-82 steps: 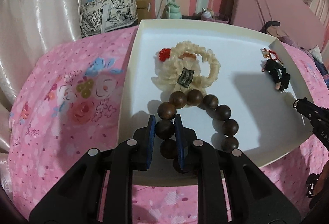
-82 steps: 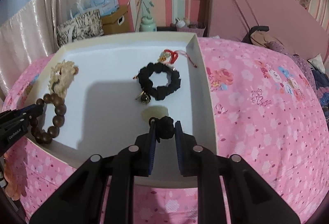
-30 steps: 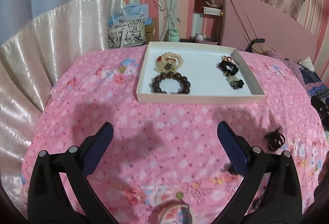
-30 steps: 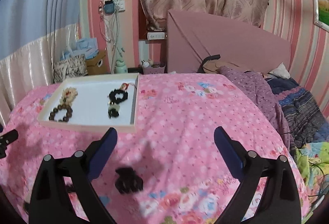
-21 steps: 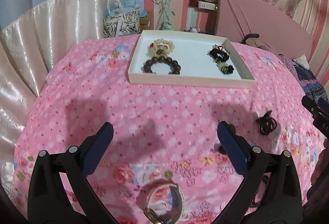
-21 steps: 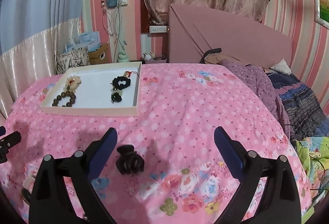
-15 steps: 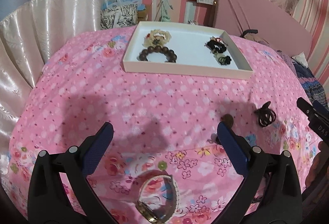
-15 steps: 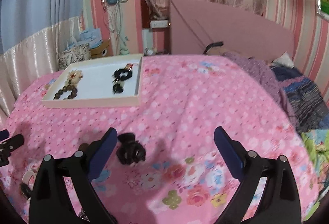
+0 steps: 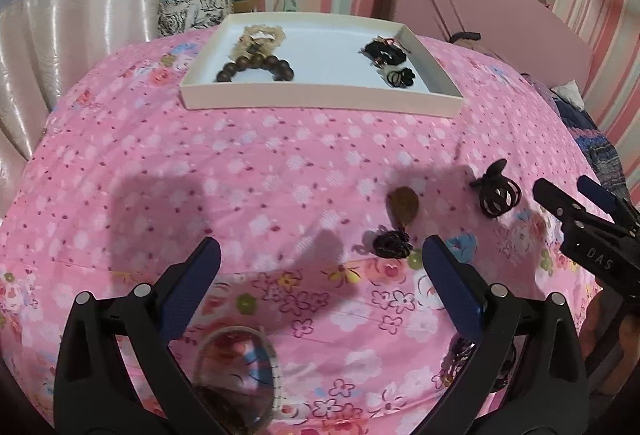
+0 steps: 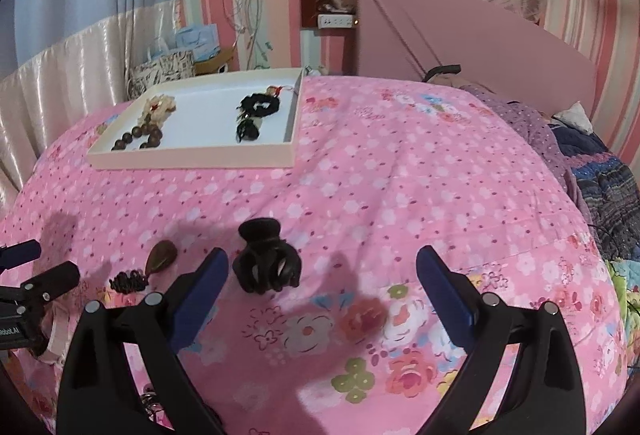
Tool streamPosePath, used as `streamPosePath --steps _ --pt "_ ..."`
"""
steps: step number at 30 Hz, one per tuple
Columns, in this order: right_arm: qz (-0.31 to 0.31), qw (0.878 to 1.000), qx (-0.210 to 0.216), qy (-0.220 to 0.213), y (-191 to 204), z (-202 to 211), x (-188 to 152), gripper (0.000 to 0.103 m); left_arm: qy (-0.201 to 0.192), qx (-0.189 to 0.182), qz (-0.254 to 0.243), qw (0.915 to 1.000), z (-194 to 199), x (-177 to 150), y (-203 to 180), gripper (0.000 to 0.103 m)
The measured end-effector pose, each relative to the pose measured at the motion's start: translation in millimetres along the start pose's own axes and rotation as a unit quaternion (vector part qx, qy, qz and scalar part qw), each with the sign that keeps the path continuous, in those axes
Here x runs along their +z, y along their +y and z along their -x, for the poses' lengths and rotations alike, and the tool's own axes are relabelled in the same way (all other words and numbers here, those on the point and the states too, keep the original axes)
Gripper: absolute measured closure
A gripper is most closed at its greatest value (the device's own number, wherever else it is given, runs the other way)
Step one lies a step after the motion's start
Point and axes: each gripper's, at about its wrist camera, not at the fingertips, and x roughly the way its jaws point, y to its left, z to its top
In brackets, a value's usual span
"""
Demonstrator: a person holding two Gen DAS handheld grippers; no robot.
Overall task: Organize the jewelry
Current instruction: 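Grasp the teardrop pendant's black knot with the left gripper while the right grasps the claw clip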
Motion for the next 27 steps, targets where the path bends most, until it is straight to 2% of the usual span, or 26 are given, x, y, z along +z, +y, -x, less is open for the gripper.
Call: streamPosePath --steps 6,7,9,11,13,17,20,22,24,27 --pt "0.004 1.000 0.010 0.017 2.0 -6.9 -1.1 0.010 0.014 -0.004 -0.015 0.9998 -7.1 -2.9 -9.0 0.019" --pt "0.006 1.000 0.014 0.022 2.6 -8.2 -0.8 0.012 0.017 -0.006 -0.018 0.9997 -8.3 -3.5 -10.5 0.026" --pt "0.009 0.999 0.019 0.029 3.9 -10.7 -0.9 0.015 0.024 -0.012 -0.024 0.9994 -10.0 -3.9 -12.1 0.032" --pt "0.012 0.999 0.024 0.038 6.2 -14.5 -1.3 0.015 0.029 -0.017 -0.029 0.9990 -11.6 -4.6 -15.4 0.033" --pt "0.014 0.998 0.029 0.045 7.7 -17.9 -1.6 0.015 0.031 -0.018 -0.038 0.9986 -13.2 -5.1 -19.5 0.042" --pt "0.020 0.998 0.036 0.054 11.8 -24.0 -1.0 0.015 0.040 -0.023 -0.046 0.9979 -18.3 -5.1 -24.3 0.043" --pt "0.025 0.997 0.041 0.062 14.2 -29.3 0.7 0.024 0.048 -0.026 -0.050 0.9973 -23.3 -5.3 -28.2 0.047" --pt "0.024 0.996 0.046 0.067 15.0 -33.4 1.2 0.025 0.051 -0.030 -0.055 0.9968 -27.3 -4.9 -31.4 0.048" --pt "0.028 0.996 0.045 0.069 16.6 -36.5 1.6 0.031 0.055 -0.027 -0.057 0.9965 -31.6 -3.7 -32.9 0.050" --pt "0.028 0.995 0.048 0.078 17.1 -42.4 1.1 0.036 0.063 -0.032 -0.056 0.9959 -39.5 -1.3 -33.4 0.054"
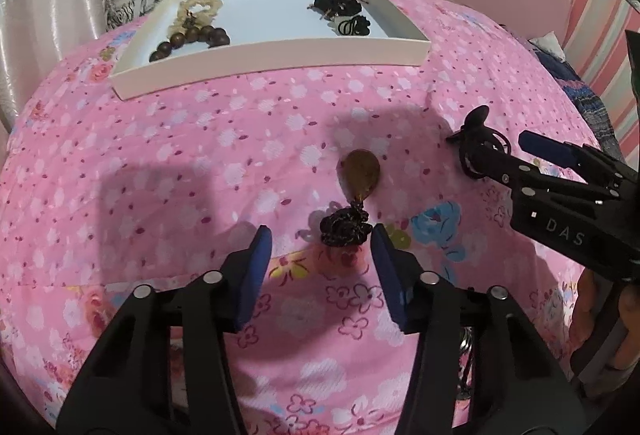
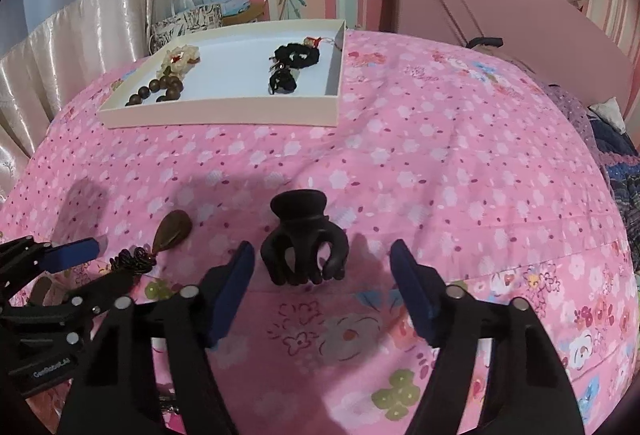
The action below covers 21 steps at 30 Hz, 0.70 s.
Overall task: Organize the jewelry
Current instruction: 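Grasp the teardrop pendant's black knot with the left gripper while the right grasps the claw clip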
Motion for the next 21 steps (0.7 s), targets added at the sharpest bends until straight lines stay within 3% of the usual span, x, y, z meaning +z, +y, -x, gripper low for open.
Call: streamPosePath --steps 5,13,21 --pt "-0.002 1.000 0.008 0.005 -0.2 -5.3 0.3 0.037 0.000 -0.005 -0.007 1.0000 -6.0 3.5 -3.8 0.054" --pt "-0.003 1.000 0.022 0.016 2.4 -13.3 0.6 0.053 0.007 0.002 -0.019 0.9998 -19.8 9.1 -10.7 0.058" --pt "-0.002 1.000 0.022 0.012 2.1 -13.6 0.3 0.055 0.003 -0.005 -0.019 0.9998 -21.9 11.0 -9.2 0.066"
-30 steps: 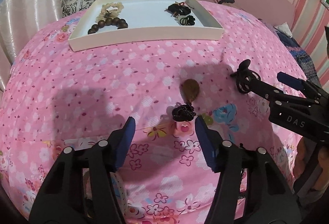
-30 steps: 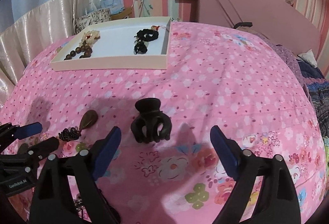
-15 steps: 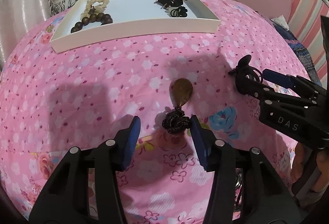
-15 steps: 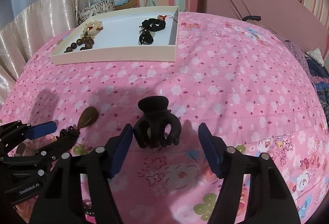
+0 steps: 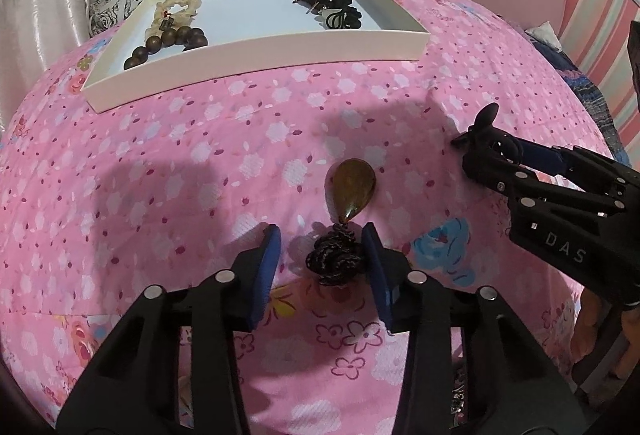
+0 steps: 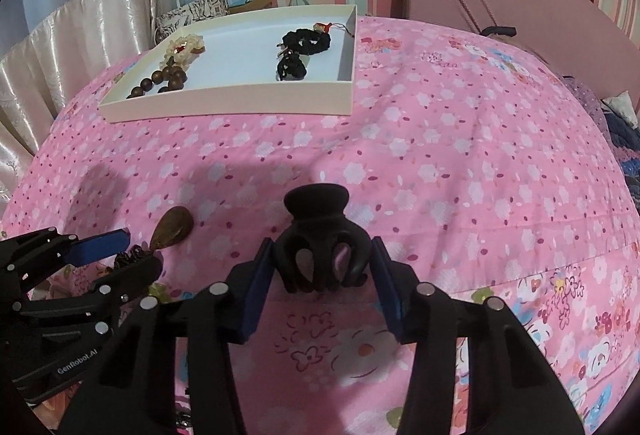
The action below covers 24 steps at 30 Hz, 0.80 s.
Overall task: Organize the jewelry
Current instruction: 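Grasp the teardrop pendant's black knot with the left gripper while the right grasps the claw clip, then carry the pendant and claw clip into the white tray and open both grippers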
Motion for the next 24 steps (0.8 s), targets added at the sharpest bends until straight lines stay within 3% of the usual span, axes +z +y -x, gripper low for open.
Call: streamPosePath --steps 4,17,24 --pt "-0.003 1.000 0.004 -0.001 -0.8 0.2 -0.1 0.056 -0.004 0.000 -0.005 1.0000 0.2 -1.8 0.1 0.076" --pt "0.000 1.000 0.004 -0.004 -0.4 1.0 -0.6 0.056 -0.017 -0.014 -0.001 0.9998 4.7 -4.7 8.1 0.078" --pt "0.000 1.000 0.001 -0.005 -0.2 2.7 0.0 0.056 -0.047 -0.005 0.002 0.9989 25.0 -3.5 11.6 0.078"
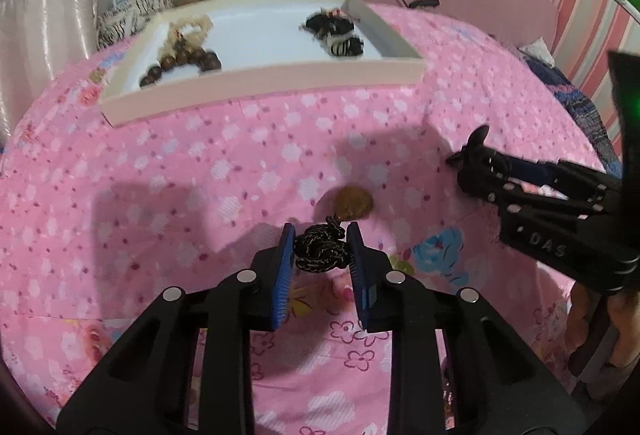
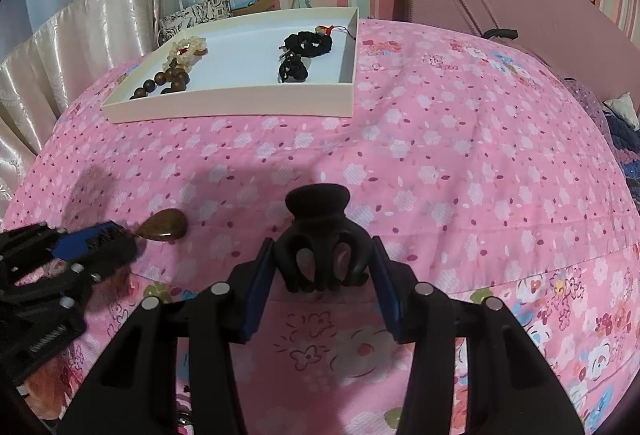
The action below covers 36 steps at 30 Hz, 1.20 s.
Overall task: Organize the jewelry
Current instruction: 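Carry the pendant and claw clip into the white tray and open both grippers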
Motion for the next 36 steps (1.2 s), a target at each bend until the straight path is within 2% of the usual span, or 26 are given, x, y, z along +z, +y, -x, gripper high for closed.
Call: streamPosePath --steps 7,12,15,21,28,36 --pt "-0.004 1.000 0.001 -0.013 -0.9 11.9 14.0 0.056 -0.018 0.011 0.009 0.9997 18.0 15.4 15.3 0.078" --pt "-0.004 1.000 0.006 -0.024 3.3 17.3 32.2 0.056 -0.026 -0.004 0.038 0.9989 33.7 31.3 39.5 0.078" --pt "0.000 1.000 0.007 -0.030 8.7 17.2 46.3 0.056 -0.032 -0.014 0.048 0.9982 42.0 45.6 53.6 0.078" --pt "-0.011 0.999 0.014 -0.038 15.3 8.0 86.3 0.056 -0.060 0.003 0.049 0.9970 55.1 88.8 80.2 0.078" --pt "-0.017 0.999 0.009 -0.044 24.7 -21.3 142.4 0.056 -0.072 0.030 0.054 0.9955 32.0 150.6 123.3 0.078" --pt "-0.028 0.999 0.009 -0.032 29.1 -78.9 211.0 0.056 -0.065 0.039 0.060 0.9953 -24.7 230.2 154.4 0.078"
